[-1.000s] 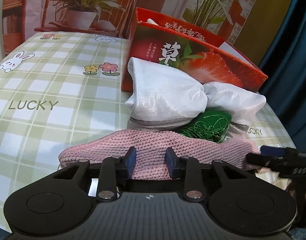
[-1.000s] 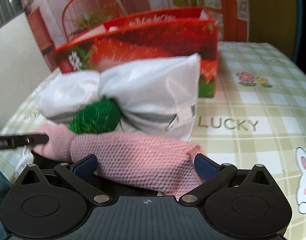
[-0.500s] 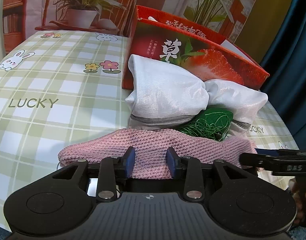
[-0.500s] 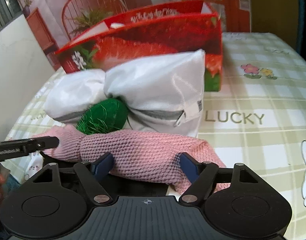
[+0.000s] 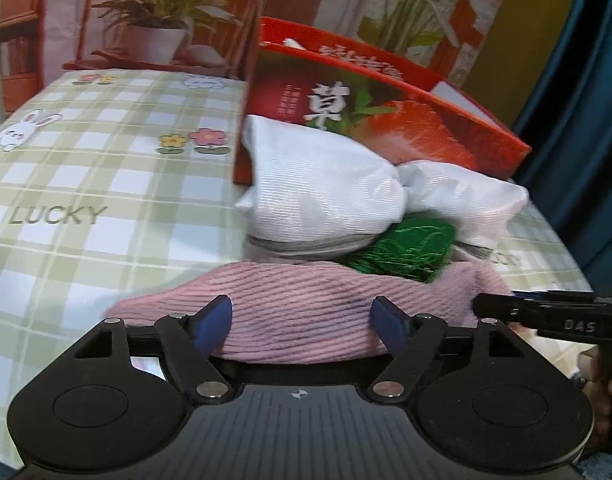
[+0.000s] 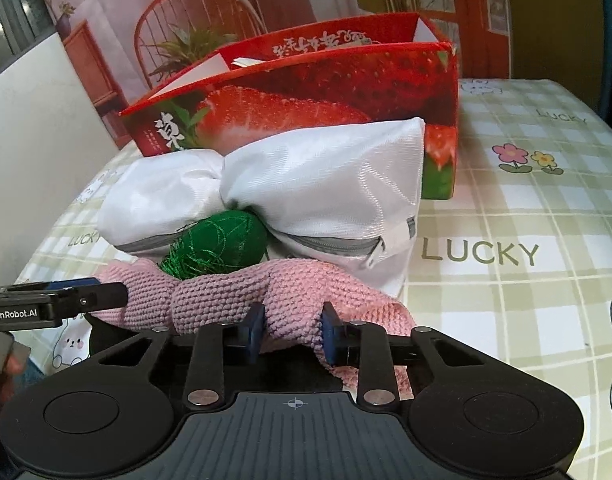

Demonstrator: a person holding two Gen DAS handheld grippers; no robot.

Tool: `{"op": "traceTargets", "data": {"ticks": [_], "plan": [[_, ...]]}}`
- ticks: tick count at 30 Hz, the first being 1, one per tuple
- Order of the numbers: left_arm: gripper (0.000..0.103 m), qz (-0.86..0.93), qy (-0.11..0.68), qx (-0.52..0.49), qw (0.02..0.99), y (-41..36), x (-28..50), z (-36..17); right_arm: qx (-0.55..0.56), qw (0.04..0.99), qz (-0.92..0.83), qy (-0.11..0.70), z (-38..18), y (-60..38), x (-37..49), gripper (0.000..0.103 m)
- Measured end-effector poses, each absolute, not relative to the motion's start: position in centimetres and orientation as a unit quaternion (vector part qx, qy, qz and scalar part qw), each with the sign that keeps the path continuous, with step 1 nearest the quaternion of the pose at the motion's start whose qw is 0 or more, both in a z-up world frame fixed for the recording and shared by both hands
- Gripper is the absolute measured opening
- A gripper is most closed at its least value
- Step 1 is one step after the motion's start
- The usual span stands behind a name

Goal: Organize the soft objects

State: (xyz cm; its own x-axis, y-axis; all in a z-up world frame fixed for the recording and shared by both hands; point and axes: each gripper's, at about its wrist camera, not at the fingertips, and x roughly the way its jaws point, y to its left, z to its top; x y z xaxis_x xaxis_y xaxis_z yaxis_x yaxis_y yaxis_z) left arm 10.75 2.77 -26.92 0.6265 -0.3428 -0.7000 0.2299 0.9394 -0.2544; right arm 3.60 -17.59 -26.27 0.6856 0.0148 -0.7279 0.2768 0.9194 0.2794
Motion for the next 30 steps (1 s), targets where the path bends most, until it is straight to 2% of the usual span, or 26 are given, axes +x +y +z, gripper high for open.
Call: {"op": "traceTargets", "data": {"ticks": [4, 6, 7, 9, 11, 14, 30], "plan": [[0.076, -0.167, 0.400, -0.062, 0.899, 2.5, 10.5, -27.0, 0.181, 0.901, -0.064, 0.388, -26.2, -17.1, 3.4, 0.026], [0.056, -0.168, 0.398, -0.069, 0.899, 2.8, 10.5, -27.0, 0.176, 0.903, -0.063, 0.386, -26.1, -17.0, 3.4, 0.026], [0.049, -0.163, 0.397, -0.072, 0.900, 2.9, 10.5, -26.9, 0.176, 0.904, -0.063, 0.384, -26.0, -17.0, 3.3, 0.026], [0.025, -0.159, 0.396, -0.076, 0.901, 3.3, 10.5, -26.9, 0.175, 0.907, -0.064, 0.378, -25.9, -17.0, 3.1, 0.026], [0.018, -0.163, 0.391, -0.084, 0.902, 3.4, 10.4, -26.7, 0.174, 0.909, -0.063, 0.373, -25.6, -16.9, 2.9, 0.026], [0.013, -0.170, 0.380, -0.076, 0.906, 3.0, 10.1, -26.4, 0.169, 0.914, -0.058, 0.365, -25.2, -16.7, 2.7, 0.026], [0.013, -0.166, 0.388, -0.087, 0.902, 3.3, 10.3, -26.6, 0.178, 0.909, -0.053, 0.374, -25.7, -16.8, 2.8, 0.026]]}}
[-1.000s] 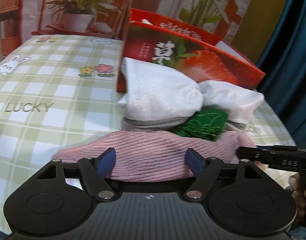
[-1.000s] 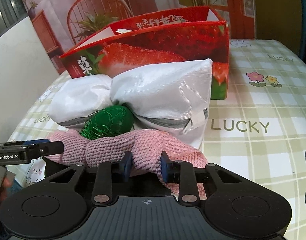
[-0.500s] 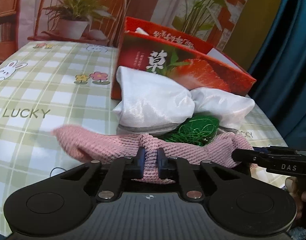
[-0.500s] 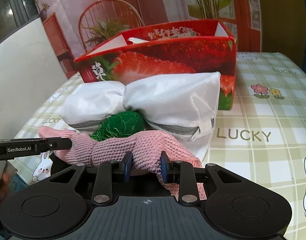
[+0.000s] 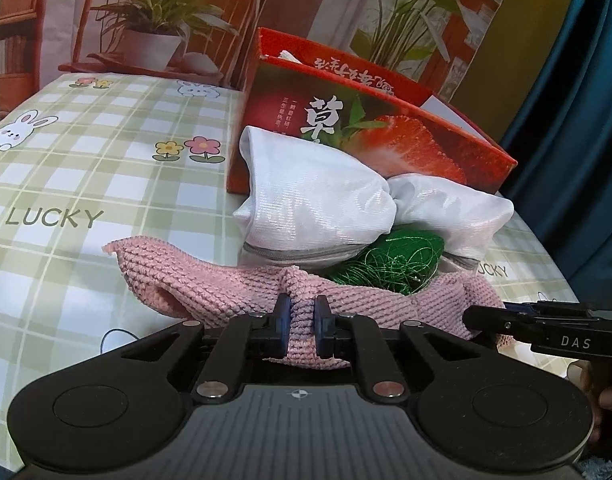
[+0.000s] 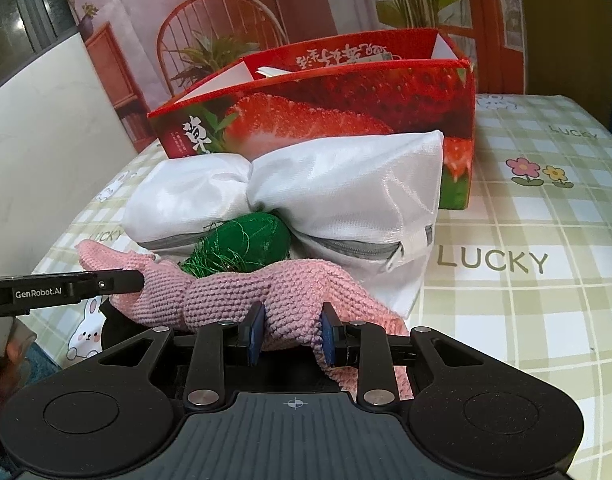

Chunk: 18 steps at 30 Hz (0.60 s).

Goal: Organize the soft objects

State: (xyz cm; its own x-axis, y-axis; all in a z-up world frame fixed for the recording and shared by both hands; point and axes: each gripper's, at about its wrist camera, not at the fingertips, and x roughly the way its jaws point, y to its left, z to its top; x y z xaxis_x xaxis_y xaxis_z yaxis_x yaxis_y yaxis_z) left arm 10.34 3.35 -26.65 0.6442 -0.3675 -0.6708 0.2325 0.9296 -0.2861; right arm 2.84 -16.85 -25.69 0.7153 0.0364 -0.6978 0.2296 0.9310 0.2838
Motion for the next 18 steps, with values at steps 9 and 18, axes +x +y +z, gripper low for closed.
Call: {"op": "traceTargets", "data": {"ticks": [9, 18], "plan": [[0.014, -0.165, 0.395, -0.092, 0.899, 3.24, 10.57, -27.03, 0.183, 0.906, -0.055, 0.377, -26.02, -17.00, 2.98, 0.027], [0.010, -0.179, 0.372, -0.096, 0.906, 3.22, 9.95, -26.28, 0.187, 0.910, -0.054, 0.367, -25.77, -16.95, 2.84, 0.026]]}}
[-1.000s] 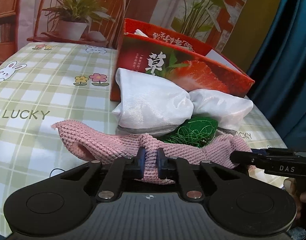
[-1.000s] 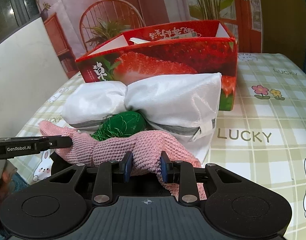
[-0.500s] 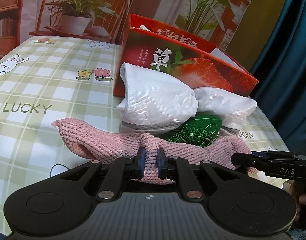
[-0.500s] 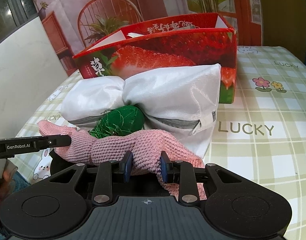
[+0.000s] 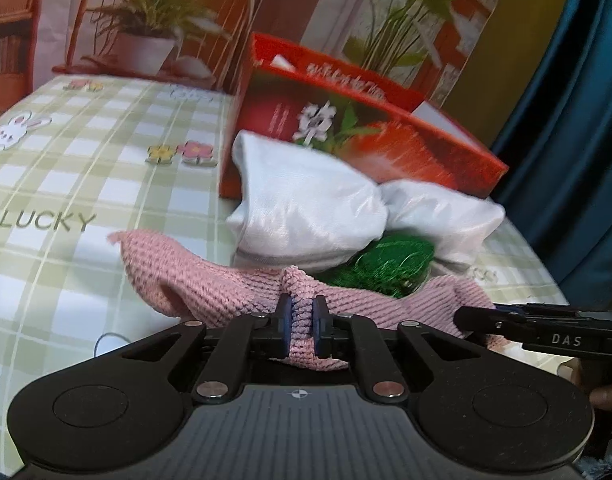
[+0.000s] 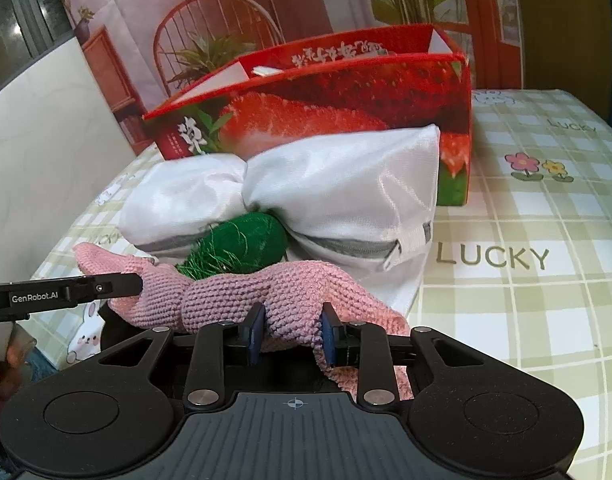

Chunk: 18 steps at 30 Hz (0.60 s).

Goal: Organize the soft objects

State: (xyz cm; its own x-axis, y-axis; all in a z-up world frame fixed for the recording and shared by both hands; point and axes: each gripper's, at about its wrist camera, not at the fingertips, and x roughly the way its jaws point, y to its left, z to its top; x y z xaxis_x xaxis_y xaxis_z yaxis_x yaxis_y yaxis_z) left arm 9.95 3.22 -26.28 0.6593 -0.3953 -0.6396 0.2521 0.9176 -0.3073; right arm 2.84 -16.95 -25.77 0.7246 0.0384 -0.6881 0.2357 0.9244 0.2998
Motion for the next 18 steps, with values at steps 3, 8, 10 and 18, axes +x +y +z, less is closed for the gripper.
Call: {"op": "traceTargets", "data": {"ticks": [3, 8, 10, 18], "plan": [[0.010, -0.181, 0.358, -0.101, 0.911, 3.3, 9.6, -25.6, 0.188, 0.916, -0.050, 0.352, -25.1, -17.0, 2.5, 0.024], [0.010, -0.192, 0.328, -0.096, 0.920, 3.0, 8.7, -23.7, 0.191, 0.924, -0.045, 0.328, -23.7, -17.3, 1.9, 0.023], [0.010, -0.199, 0.310, -0.081, 0.926, 2.4, 8.3, -22.6, 0.189, 0.928, -0.048, 0.318, -23.2, -17.3, 1.7, 0.023], [0.010, -0.211, 0.268, -0.060, 0.938, 1.5, 7.5, -19.6, 0.186, 0.941, -0.044, 0.280, -20.7, -17.4, 0.6, 0.021]]}}
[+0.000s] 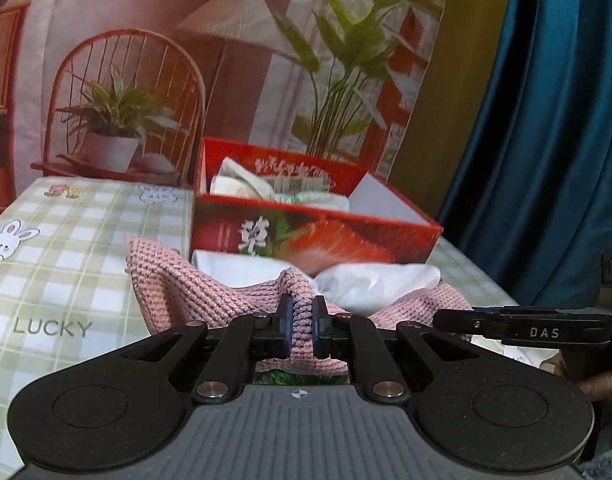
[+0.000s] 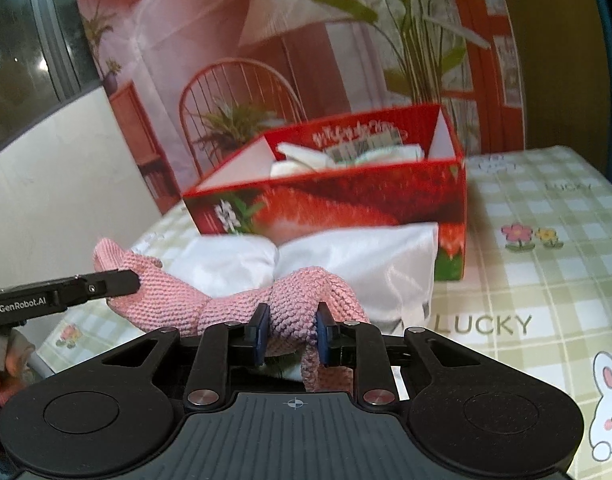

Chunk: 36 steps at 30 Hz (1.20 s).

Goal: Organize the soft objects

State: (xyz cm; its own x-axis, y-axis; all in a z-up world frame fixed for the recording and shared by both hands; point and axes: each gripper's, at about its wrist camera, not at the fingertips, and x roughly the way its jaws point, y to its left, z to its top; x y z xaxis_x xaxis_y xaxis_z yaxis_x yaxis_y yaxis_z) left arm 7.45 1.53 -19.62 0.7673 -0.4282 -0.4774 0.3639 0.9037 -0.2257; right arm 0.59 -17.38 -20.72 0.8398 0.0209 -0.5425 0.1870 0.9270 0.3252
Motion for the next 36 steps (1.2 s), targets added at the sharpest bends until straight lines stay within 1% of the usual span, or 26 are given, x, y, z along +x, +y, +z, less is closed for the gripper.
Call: {"op": "traceTargets", "data": {"ticks": [5, 7, 13, 18, 29, 36], "plan": [[0.010, -0.221, 0.256, -0.048, 0.940, 1.4, 8.4, -17.8, 0.194, 0.946, -0.039, 0.258, -18.9, -18.1, 0.6, 0.021], [0.010, -0.222, 0.243, -0.045, 0.943, 1.7, 9.2, -16.3, 0.196, 0.946, -0.033, 0.257, -17.6, -18.7, 1.7, 0.020], [0.010, -0.219, 0.207, -0.038, 0.953, 1.4, 12.7, -12.5, 0.180, 0.958, -0.018, 0.221, -13.1, -20.6, 5.6, 0.020], [0.010, -0.218, 0.214, -0.029, 0.952, 0.0, 16.8, -11.6, 0.165, 0.963, -0.030, 0.210, -10.9, -22.6, 9.1, 0.020], [0.010, -0.210, 0.247, -0.019, 0.946, -2.9, 25.4, -12.1, 0.150, 0.956, -0.072, 0.242, -11.5, -27.7, 16.8, 0.019], [0.010, -0.198, 0.270, 0.016, 0.942, -5.4, 30.0, -13.1, 0.138, 0.950, -0.094, 0.263, -13.2, -29.7, 20.5, 0.019]]}}
